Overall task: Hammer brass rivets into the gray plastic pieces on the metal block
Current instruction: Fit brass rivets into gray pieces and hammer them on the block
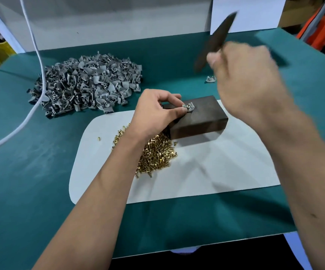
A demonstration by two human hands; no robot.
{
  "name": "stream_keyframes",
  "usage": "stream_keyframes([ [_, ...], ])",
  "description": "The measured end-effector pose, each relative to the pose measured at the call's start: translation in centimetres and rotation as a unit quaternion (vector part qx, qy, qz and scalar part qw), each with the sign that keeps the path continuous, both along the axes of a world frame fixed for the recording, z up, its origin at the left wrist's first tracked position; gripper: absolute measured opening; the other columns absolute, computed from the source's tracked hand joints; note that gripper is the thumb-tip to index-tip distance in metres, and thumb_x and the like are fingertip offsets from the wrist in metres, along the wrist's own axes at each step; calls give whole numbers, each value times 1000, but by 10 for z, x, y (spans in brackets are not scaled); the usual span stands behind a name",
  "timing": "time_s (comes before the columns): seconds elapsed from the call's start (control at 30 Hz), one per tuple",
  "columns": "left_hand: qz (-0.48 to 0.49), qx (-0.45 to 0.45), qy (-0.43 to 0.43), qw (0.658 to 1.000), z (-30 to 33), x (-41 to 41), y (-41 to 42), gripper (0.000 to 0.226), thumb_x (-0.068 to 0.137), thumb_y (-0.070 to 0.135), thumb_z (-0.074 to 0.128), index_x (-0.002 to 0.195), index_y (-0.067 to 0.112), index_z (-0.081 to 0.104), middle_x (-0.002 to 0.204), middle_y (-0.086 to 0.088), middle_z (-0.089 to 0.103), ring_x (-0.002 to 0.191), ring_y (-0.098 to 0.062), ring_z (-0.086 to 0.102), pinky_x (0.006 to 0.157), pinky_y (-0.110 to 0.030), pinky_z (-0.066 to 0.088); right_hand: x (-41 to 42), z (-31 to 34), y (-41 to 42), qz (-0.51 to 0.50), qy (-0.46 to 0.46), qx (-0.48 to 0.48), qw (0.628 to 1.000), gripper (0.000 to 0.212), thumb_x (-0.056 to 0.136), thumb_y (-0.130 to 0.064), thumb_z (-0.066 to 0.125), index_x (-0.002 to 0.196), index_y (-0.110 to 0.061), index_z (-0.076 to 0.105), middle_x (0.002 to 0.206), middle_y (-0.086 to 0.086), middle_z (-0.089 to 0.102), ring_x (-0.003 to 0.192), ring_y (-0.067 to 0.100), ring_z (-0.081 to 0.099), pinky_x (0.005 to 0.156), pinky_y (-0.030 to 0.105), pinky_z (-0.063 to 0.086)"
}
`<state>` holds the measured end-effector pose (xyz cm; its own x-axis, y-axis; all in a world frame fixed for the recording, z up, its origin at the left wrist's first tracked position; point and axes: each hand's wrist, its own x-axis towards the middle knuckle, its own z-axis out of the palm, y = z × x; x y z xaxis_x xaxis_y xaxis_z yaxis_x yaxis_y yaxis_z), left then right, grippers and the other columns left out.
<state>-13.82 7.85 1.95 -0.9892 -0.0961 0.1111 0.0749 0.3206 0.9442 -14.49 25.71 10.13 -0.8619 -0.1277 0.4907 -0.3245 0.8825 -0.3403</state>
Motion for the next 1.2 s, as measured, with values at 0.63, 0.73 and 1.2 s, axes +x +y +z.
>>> stream_keyframes([
  [0.63,6,-35,25,999,-1,1,-1,6,77,6,84,80,10,81,108,-4,76,111,3,67,108,-29,47,-9,-23,14,7,-165,151,975,37,103,-47,47,80,-18,51,78,6,54,78,36,51,64,37,35],
  [0.73,10,12,13,1000,0,1,0,6,82,4,78,79,9,79,112,-3,76,109,0,68,109,-32,49,-15,-28,31,-32,-139,73,987,42,102,-44,51,71,-15,47,72,9,55,75,41,53,62,37,37],
  [1.2,19,88,-12,996,2,2,1,8,86,1,74,79,5,77,118,-2,75,110,-11,71,108,-41,51,-14,-61,36,-114,-195,93,970,16,91,-8,58,101,-6,71,107,26,59,109,47,52,90,41,45],
])
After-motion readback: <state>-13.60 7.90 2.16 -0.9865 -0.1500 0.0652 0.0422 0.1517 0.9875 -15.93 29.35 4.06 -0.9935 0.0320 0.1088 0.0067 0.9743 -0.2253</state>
